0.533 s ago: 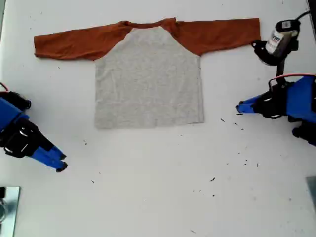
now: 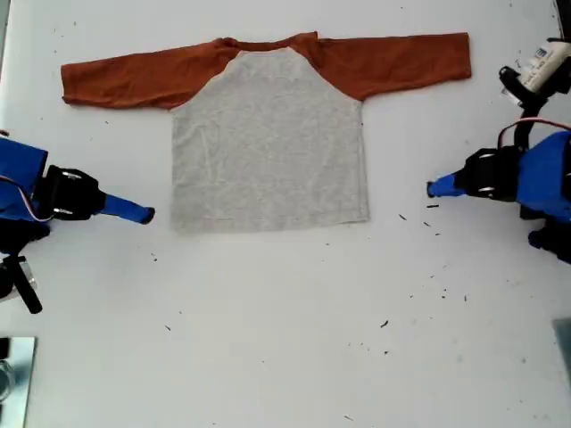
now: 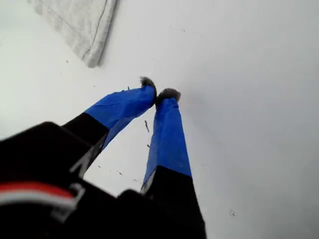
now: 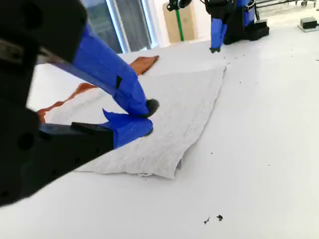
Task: Fold t shirt
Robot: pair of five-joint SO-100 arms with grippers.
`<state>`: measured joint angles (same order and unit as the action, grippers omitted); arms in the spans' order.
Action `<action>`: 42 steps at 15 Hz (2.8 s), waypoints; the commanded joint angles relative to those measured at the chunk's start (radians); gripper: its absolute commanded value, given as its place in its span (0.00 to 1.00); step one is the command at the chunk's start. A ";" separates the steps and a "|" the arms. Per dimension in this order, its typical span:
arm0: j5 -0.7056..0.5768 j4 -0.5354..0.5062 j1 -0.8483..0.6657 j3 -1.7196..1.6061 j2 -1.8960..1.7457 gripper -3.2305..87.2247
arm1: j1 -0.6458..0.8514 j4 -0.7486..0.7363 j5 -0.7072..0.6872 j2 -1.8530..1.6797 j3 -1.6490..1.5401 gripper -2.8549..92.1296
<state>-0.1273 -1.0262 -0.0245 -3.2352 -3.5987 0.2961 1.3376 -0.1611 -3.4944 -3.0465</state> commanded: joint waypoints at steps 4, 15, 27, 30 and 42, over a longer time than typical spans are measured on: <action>0.009 -0.002 -0.020 -0.009 -0.008 0.03 | -0.061 0.012 -0.017 0.018 0.025 0.06; -0.018 -0.002 -0.031 -0.009 -0.008 0.03 | 0.974 0.143 -1.051 1.368 1.394 0.08; -0.020 -0.002 -0.017 -0.009 -0.008 0.03 | 1.045 -0.206 -1.094 1.695 1.261 0.44; -0.020 -0.002 -0.012 -0.009 -0.008 0.03 | 1.066 -0.353 -1.137 1.770 1.161 0.43; -0.012 -0.002 -0.008 -0.009 -0.006 0.03 | 0.770 -0.123 -1.085 1.304 1.200 0.07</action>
<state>-0.1396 -1.0262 -0.0445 -3.2352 -3.5987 1.1612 1.1536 -1.2993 -2.0893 -1.9650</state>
